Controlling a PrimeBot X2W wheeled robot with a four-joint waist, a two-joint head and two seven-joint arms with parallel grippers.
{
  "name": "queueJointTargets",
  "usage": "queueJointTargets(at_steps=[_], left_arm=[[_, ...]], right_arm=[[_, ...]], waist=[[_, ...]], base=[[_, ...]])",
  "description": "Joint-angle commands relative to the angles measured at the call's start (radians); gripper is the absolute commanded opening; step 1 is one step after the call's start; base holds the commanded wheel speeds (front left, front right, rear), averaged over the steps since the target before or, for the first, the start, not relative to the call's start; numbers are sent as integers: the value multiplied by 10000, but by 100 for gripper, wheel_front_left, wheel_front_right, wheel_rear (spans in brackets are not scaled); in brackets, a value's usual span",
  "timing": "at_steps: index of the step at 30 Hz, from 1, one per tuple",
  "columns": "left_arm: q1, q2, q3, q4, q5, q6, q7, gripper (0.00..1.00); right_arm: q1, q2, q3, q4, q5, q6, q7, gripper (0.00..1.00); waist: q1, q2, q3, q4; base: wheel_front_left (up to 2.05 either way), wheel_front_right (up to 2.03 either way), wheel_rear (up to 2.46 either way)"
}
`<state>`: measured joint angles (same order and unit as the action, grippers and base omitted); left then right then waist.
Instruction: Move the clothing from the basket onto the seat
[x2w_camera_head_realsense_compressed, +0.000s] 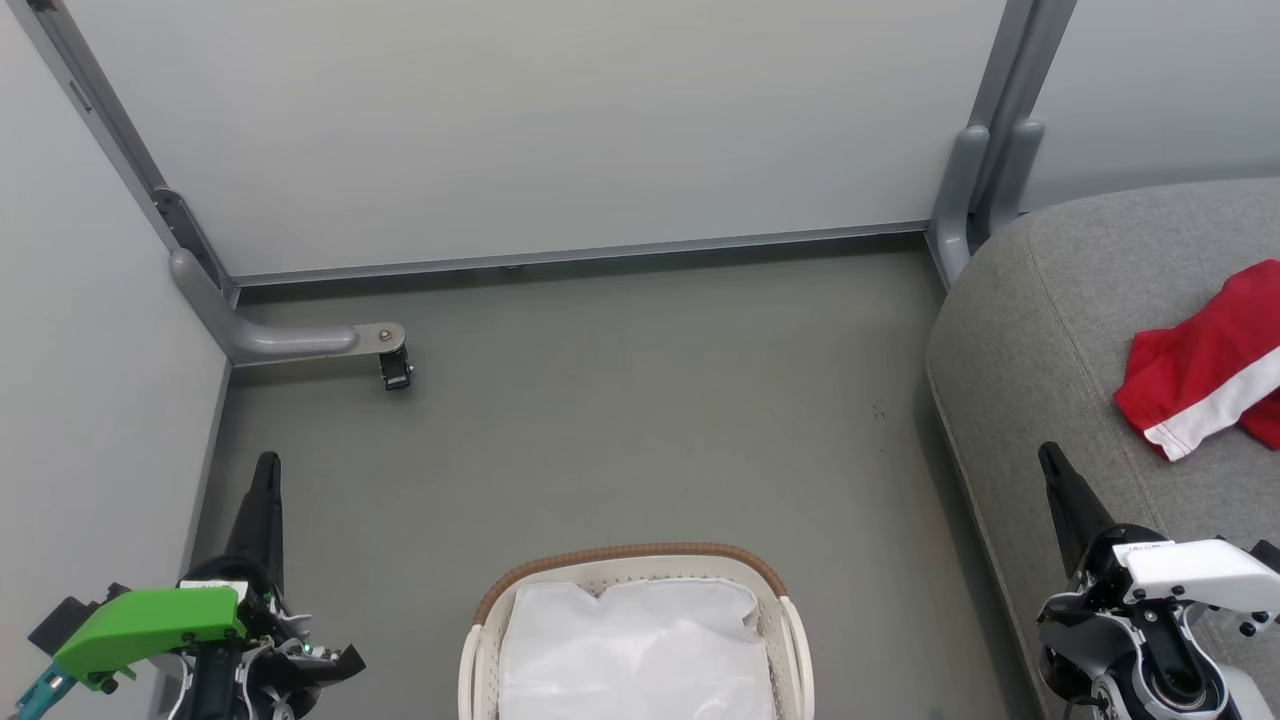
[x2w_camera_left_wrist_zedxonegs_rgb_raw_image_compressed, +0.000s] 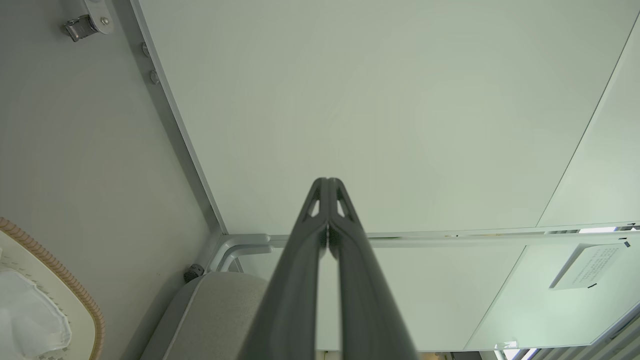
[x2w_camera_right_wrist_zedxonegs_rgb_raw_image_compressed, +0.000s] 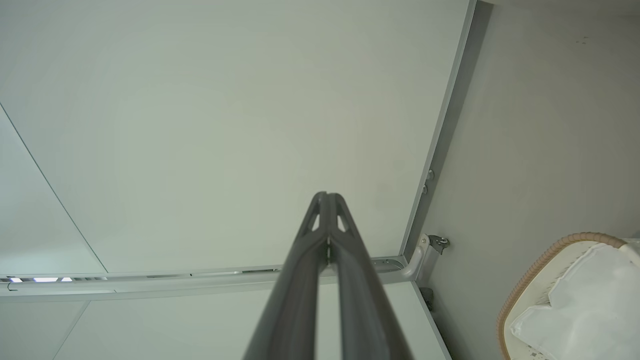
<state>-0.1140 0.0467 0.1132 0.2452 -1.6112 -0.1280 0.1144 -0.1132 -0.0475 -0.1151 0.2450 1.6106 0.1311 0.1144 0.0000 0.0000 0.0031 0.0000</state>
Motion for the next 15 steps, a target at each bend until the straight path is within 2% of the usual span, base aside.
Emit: queueJointTargets(at_steps=[1,15], left_arm=[[103,66,26,-20,-29,-51,35,0],[104,66,25,-21,-30,-51,34,0]], right_arm=[[115,-51,-22,-37,39,-7,34,0],[116,-51,-20,-38,40,-7,32,0]], waist=[[0,0,0,0],[0,0,0,0]], base=[[0,0,0],[0,0,0]])
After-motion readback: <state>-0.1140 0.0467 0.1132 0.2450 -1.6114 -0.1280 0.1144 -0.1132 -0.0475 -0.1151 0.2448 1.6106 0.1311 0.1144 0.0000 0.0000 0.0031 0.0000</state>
